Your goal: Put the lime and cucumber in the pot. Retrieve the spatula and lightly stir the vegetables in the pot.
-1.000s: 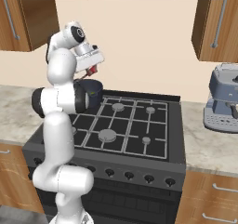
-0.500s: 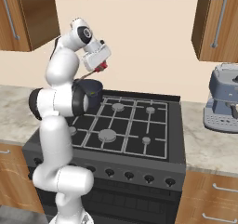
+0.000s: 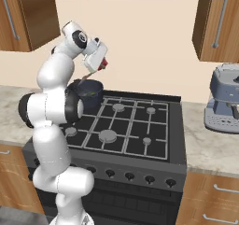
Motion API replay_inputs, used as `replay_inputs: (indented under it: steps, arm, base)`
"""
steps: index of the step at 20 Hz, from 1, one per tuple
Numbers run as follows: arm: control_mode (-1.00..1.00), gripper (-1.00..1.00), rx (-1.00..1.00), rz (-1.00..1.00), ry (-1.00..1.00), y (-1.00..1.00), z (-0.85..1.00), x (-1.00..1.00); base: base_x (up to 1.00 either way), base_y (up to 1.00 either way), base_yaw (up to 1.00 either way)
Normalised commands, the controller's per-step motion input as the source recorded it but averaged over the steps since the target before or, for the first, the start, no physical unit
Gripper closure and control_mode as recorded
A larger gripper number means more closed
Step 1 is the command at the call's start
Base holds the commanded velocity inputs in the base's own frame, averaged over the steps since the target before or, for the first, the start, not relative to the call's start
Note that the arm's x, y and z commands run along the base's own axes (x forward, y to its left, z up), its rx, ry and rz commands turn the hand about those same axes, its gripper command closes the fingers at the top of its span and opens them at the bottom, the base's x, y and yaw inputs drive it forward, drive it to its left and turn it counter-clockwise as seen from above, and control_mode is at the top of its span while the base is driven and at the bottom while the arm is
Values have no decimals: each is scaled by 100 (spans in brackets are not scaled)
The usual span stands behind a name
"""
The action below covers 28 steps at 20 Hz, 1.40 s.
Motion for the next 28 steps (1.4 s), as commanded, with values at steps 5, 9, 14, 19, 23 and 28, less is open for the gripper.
replay_inputs:
  steps: [5,9,14,19,23,28]
  arm:
    - [-100,100,-16,11,-4,0,32,48]
    - [-100,100,-17,10,1,6,22,15]
    - [-100,100,-9,5,4,2,0,2]
    - [-100,100,0,0,6,15,0,51]
    - [-100,100,-1,-5,9,40,-2,38]
    - [-100,100,-7,-3,7,46,-16,15]
  base:
    - [0,0,0]
    - [0,0,0]
    - [0,0,0]
    - [0,0,0]
    - [0,0,0]
    - [0,0,0]
